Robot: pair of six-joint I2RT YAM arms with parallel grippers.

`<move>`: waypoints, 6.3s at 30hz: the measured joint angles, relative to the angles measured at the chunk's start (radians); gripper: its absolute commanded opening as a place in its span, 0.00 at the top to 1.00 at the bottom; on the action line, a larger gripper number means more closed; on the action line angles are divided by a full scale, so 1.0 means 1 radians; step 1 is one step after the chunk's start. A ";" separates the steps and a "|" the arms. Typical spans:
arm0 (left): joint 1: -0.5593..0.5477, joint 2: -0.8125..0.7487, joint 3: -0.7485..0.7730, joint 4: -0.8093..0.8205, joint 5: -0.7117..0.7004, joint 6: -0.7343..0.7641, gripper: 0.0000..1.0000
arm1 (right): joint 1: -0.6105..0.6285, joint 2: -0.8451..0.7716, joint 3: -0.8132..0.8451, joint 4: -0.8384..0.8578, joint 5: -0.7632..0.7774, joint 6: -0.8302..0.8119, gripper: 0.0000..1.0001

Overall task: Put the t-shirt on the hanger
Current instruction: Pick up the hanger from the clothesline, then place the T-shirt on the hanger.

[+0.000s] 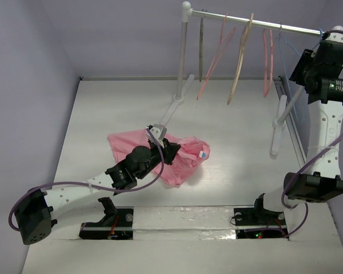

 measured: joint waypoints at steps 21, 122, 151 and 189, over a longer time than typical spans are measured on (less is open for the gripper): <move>0.000 0.013 0.000 0.000 0.003 0.000 1.00 | 0.000 0.000 -0.054 0.037 -0.013 -0.007 0.92; 0.096 0.414 0.283 0.064 -0.004 -0.047 1.00 | 0.090 -1.258 -1.230 -0.121 -1.040 0.483 1.00; 0.093 0.493 0.319 0.102 0.072 -0.059 1.00 | 0.090 -1.240 -1.344 -0.042 -1.083 0.529 1.00; 0.077 0.010 0.162 -0.123 -0.060 -0.087 1.00 | 1.438 -0.476 -1.085 0.534 0.365 0.556 1.00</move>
